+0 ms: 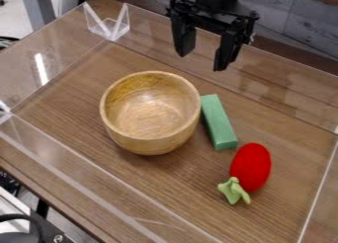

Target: Move the red fruit to the left

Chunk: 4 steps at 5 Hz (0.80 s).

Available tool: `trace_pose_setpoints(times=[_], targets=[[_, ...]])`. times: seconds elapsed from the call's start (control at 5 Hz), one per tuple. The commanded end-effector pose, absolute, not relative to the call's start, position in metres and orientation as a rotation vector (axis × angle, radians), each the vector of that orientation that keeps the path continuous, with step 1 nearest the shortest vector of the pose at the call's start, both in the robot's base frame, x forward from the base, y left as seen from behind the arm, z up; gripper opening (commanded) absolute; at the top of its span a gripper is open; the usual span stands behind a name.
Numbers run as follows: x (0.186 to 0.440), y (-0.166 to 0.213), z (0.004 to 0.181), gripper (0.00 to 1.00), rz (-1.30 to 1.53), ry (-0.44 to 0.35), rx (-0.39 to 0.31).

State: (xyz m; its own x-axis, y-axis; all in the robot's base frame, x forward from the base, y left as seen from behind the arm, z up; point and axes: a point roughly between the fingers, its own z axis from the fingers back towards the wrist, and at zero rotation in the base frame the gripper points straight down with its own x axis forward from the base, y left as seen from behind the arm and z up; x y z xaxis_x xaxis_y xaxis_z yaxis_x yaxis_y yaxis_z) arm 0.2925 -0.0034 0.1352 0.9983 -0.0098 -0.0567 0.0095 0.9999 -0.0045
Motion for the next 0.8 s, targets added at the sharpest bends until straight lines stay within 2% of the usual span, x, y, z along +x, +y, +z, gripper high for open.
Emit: trace_pose_setpoints(times=[0.0,0.6], targets=[[0.288,-0.012,0.127,1.0,-0.045,0.078,-0.008],[0.274,-0.069,0.102,1.0,-0.063,0.068,-0.025]])
